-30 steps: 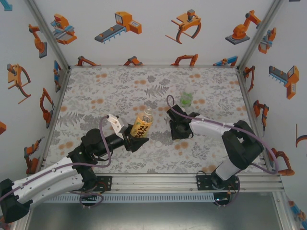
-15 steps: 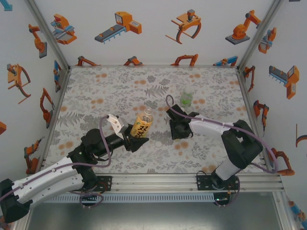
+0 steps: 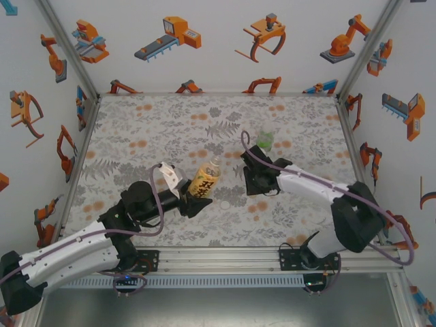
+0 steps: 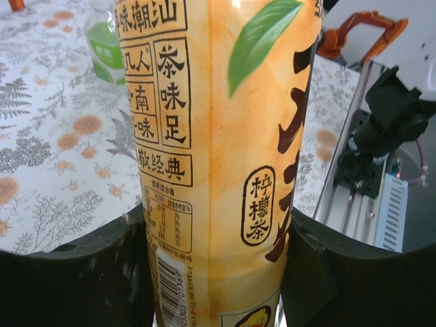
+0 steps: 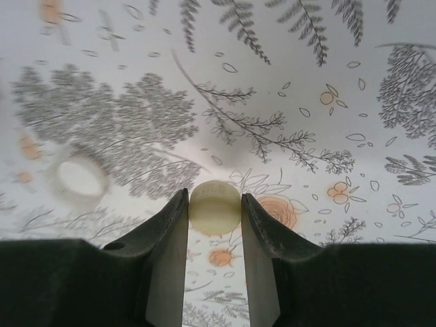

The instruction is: Screw on the bottle caps

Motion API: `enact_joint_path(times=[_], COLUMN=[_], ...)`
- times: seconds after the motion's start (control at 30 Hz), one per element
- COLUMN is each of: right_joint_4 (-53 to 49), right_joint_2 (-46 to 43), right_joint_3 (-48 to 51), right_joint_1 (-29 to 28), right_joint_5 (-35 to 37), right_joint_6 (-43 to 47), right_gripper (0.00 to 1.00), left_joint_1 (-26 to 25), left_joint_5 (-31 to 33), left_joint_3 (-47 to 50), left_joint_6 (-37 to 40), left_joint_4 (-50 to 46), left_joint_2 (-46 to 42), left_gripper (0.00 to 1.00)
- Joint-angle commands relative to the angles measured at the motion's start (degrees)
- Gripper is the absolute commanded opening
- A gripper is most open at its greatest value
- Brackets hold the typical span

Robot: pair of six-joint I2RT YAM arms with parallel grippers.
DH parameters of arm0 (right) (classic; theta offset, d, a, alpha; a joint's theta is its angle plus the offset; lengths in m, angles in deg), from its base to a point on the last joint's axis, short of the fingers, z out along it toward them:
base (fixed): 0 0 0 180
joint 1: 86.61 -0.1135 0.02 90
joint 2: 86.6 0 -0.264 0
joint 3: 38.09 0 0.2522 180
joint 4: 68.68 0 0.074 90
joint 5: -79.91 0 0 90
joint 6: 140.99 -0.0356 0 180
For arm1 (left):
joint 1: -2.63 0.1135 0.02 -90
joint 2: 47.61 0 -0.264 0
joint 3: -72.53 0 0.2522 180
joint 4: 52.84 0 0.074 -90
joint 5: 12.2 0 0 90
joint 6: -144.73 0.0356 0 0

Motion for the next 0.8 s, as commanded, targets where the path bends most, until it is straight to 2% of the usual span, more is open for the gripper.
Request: enact_joint_path(times=[0.0,0.2,0.3,0.47,0.63,0.77], right_joint_4=[-0.9,1.5,1.9,1.6,2.6,8.7], right_joint_2=[-7.6,-19.4,-25.2,-34.1,-40.7,-44.2], right_joint_3=[-2.5,-3.7,-4.0,-5.1,-6.6,-5.2], right_joint_1=[-0.3,-0.3,-0.3,-0.3,-0.3,-0.3], right_joint_5=[-4.9,-16.5,-19.3,-24.9,-34.9,-43.6], right_joint_6=[3.4,9.3,11.5,16.6,21.0,21.9], right_gripper=[0.19,0.11,0.06,0.01,0.00,0.00], left_joint_1=[0.3,0.3,0.3,0.3,0.2,0.2], left_joint_5=[-4.7,-14.4,-17.2,-20.1,-22.6,-23.0], left_joint_3=[-3.9,-10.8,-13.8,-15.3,-16.5,-18.4], left_joint_6=[3.6,11.3,15.0,19.2,22.3,24.7], left_joint_4=[-4.1,-16.6,-21.7,-24.4,-27.3,-31.3], left_joint_2=[0.7,3.0,4.0,3.3,2.9,3.4], left_gripper=[0.00,0.00,0.00,0.00,0.00,0.00])
